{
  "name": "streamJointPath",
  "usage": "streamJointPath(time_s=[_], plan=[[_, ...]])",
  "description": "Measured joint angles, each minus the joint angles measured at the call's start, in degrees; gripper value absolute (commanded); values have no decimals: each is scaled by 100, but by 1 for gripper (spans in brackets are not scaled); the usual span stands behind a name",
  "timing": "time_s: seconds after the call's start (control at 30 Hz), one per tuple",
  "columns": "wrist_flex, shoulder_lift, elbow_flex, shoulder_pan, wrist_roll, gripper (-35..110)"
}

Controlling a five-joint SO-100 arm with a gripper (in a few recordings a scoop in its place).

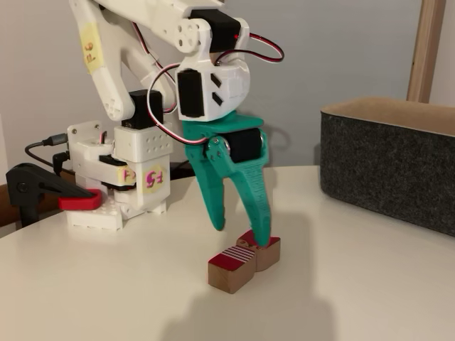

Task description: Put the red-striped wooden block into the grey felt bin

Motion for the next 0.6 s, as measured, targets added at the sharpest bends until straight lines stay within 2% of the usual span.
streamJointPath(time_s=[0.6], plan=[[-545, -765, 0, 141, -149, 30]])
